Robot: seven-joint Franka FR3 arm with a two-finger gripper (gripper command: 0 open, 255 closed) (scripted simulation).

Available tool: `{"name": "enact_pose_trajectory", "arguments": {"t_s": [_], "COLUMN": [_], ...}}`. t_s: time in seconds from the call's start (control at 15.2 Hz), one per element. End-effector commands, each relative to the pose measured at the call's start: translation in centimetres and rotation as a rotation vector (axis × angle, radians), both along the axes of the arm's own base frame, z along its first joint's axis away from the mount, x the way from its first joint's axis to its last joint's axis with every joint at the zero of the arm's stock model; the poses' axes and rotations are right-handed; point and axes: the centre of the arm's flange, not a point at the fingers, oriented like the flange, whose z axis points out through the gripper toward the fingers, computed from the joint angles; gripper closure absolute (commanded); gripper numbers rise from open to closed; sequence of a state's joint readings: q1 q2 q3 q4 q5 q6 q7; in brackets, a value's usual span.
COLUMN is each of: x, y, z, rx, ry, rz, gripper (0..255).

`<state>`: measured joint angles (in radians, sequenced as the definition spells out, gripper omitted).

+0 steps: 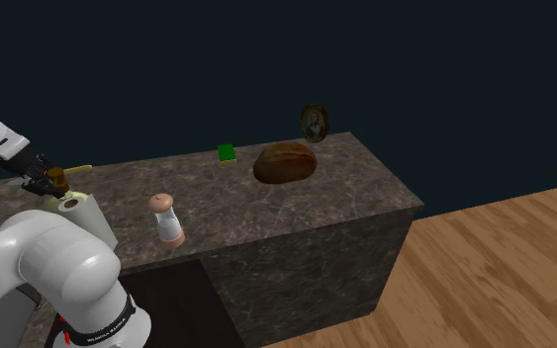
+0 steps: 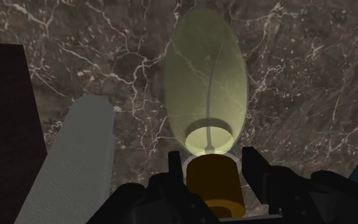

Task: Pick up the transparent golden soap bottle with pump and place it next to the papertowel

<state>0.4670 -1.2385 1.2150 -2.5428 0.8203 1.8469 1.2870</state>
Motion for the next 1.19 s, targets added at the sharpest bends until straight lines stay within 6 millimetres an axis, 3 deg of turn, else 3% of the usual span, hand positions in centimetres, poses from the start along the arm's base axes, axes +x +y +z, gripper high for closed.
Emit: {"name": "enact_pose_trajectory", "arguments": {"t_s": [0.0,0.33,0.59,1.12], "x": [0.0,0.0,-1.6,-1.6], "y": [-0.1,0.0,-0.2,-0.2], "z": [-0.2,-0.2,4.6,4.6], "rx": [-0.004,-0.004,-0.004,-0.004], "ry": [0.002,0.002,0.002,0.002], "rz": [-0.001,-0.001,-0.001,-0.001], "gripper": [0,0,0,0]}}
